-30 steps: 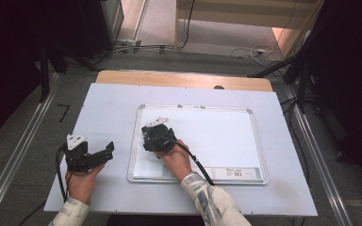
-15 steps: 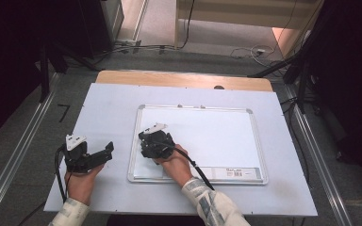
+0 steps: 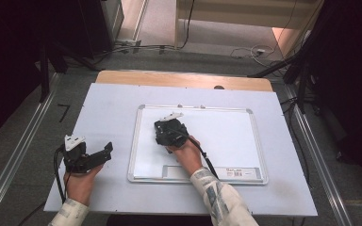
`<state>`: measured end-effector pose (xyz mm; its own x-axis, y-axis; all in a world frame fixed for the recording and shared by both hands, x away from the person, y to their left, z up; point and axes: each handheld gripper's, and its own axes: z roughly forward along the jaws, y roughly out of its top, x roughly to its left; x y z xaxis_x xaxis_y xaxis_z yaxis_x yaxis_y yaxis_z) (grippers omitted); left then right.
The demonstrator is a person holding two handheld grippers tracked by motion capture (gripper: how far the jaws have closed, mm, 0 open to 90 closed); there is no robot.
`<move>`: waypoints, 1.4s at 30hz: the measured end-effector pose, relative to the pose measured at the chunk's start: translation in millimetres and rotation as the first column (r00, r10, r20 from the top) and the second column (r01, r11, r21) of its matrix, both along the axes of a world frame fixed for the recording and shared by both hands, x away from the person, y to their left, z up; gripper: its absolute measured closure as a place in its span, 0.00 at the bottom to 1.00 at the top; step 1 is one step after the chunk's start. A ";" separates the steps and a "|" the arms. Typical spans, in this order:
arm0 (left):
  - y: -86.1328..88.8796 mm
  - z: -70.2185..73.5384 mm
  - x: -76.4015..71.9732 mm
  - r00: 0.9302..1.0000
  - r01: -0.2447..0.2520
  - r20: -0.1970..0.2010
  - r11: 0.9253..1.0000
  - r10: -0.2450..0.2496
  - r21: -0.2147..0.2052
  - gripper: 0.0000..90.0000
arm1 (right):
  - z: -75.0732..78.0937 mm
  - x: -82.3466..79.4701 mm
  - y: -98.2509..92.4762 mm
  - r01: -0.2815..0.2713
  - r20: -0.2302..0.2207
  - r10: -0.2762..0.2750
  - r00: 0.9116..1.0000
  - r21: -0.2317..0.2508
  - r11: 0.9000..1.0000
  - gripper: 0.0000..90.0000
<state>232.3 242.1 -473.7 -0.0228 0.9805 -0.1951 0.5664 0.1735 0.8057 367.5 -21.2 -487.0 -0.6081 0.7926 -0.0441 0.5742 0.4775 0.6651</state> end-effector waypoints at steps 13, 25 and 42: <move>-2.1 -0.5 1.8 1.000 0.002 -0.003 1.000 -0.002 0.005 0.07 | 0.2 -1.9 -21.2 0.071 0.044 -0.071 0.996 -0.011 0.997 0.40; -2.8 -0.9 2.9 1.000 0.005 -0.004 1.000 -0.005 0.005 0.07 | -0.1 -11.8 -34.1 0.072 0.034 -0.071 0.997 -0.003 0.997 0.40; -3.9 -0.5 2.3 1.000 0.004 -0.002 1.000 -0.004 0.007 0.07 | 34.7 -32.8 -69.1 0.085 0.046 -0.089 0.995 0.078 0.993 0.40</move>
<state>234.5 238.3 -474.2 -0.0193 0.9820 -0.1878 0.5691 0.1653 0.8055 334.6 -90.3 -452.4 -0.5353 0.8446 -0.0100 0.5768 0.3742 0.7261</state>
